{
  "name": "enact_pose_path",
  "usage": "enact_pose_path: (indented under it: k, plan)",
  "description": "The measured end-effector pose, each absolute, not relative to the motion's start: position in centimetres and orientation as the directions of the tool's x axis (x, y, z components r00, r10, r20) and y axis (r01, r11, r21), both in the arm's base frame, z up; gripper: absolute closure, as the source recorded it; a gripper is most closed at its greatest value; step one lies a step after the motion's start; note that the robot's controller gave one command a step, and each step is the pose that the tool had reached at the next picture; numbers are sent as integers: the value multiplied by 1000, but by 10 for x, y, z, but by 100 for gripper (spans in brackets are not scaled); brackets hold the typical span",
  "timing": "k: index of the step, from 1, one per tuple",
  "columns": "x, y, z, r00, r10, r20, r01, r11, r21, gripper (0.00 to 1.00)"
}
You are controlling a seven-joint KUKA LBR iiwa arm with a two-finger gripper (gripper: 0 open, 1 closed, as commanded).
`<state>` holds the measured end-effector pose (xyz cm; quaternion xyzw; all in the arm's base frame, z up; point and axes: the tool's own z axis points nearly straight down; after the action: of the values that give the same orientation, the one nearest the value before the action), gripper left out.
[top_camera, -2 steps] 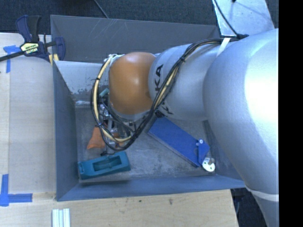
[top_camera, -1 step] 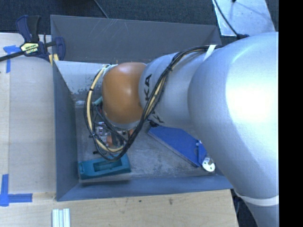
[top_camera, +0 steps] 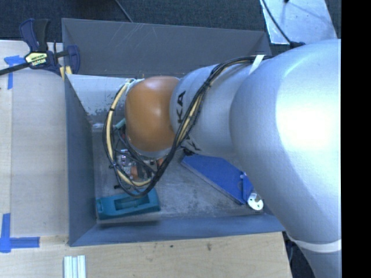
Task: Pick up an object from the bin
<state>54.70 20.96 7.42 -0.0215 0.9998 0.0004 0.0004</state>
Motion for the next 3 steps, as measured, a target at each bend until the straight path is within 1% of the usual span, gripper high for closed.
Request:
enact_pose_path:
  k: [1,2,3]
  plan:
    - [541,209,118,-998,-56,6,-56,998,-2,100]
    - [585,198,178,-997,-83,-3,-83,997,1,100]
    - [562,127,198,-997,-81,-3,-81,997,0,0]
